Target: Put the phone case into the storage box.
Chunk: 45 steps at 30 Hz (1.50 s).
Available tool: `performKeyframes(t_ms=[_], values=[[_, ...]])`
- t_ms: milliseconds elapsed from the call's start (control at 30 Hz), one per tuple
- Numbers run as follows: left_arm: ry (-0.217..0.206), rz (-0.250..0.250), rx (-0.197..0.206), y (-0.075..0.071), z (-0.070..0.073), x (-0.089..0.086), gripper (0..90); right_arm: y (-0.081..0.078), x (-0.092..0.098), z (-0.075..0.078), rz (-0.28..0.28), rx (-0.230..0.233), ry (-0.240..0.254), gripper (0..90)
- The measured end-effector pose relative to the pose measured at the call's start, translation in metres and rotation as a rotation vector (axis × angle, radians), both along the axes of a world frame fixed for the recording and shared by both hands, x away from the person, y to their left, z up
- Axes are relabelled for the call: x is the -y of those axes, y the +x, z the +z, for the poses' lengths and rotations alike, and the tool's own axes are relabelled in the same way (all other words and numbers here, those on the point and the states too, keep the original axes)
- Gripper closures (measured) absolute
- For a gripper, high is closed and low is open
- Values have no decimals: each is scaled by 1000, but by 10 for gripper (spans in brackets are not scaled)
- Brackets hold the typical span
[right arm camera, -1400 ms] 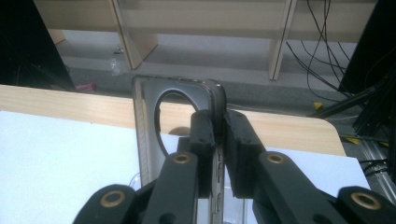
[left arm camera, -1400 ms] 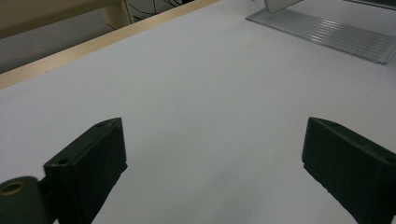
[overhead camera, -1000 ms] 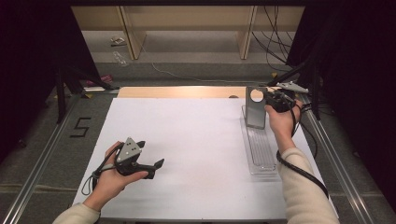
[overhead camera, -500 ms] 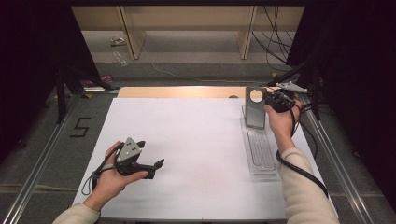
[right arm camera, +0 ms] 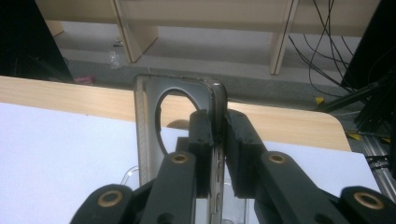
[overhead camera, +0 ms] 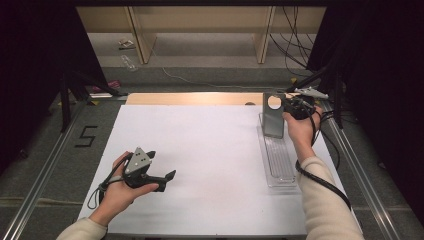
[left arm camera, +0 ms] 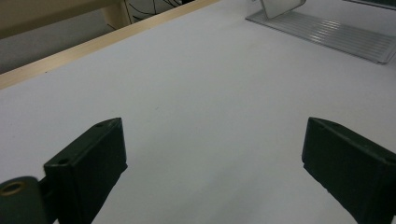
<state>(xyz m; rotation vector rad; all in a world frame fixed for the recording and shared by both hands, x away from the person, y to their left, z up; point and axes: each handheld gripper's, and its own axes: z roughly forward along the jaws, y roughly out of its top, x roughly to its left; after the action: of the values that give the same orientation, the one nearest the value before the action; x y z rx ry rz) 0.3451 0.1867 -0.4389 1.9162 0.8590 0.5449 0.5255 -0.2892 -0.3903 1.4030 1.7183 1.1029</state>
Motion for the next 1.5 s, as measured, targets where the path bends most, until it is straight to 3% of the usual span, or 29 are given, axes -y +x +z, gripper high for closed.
performKeyframes(t_ms=[600,1067,1233,1500], values=[[-2,0,-2,0,0,0,61,10,0,-6,-31,-8,-13,741],[-4,1,-1,0,0,0,62,16,-2,-11,-56,-18,-1,592],[-5,1,-1,0,0,0,62,19,-3,-12,-43,-28,-11,525],[-6,2,-1,0,0,0,62,24,-8,-13,-3,-26,-34,347]])
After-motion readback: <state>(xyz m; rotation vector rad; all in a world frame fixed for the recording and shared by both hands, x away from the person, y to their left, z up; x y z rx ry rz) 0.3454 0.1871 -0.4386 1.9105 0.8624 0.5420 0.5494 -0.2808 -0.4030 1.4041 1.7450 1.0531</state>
